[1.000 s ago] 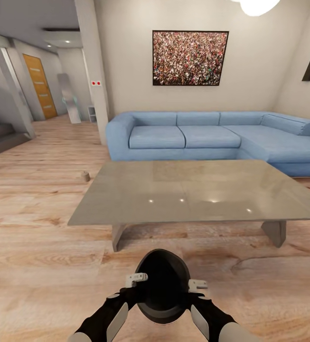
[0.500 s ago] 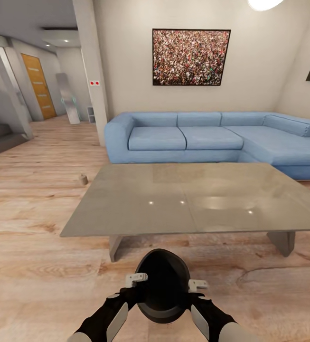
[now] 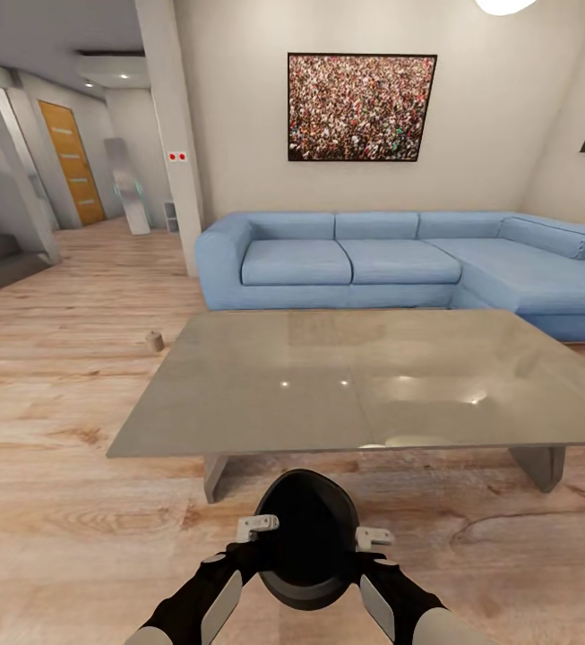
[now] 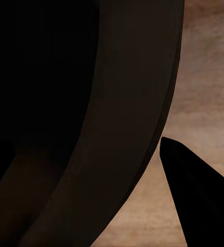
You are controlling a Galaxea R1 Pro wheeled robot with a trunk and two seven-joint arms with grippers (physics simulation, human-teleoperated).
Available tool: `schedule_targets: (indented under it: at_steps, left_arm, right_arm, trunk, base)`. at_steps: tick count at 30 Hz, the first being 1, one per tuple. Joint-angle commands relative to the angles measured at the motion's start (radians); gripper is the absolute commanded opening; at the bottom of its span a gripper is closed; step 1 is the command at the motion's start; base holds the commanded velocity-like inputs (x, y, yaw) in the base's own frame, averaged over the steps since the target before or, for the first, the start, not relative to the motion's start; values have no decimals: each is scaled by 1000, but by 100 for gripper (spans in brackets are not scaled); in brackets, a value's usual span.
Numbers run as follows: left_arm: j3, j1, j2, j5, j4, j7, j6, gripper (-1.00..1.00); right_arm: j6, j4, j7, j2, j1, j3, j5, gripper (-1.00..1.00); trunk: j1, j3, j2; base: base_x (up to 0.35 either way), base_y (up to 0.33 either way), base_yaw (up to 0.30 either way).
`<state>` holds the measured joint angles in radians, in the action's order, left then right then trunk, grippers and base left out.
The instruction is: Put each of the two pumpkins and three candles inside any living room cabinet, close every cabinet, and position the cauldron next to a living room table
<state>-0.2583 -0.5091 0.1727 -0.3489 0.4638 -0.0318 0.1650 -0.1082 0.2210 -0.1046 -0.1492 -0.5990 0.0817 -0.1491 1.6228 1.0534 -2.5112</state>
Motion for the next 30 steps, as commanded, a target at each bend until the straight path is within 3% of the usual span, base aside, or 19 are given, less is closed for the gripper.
schedule_targets:
  at_steps: [1,30]
  left_arm:
    - [-14,0,-16,-25,3,-2,4,-100]
    - [-14,0,-16,-25,3,-2,3,-100]
  right_arm:
    - [-5,40,36,4,-1,2,-20,-100]
    - [-5,40,36,4,-1,1,-20,-100]
  trunk:
    - [0,1,0]
    - [0,1,0]
  base:
    - [67,0,0]
    - [51,0,0]
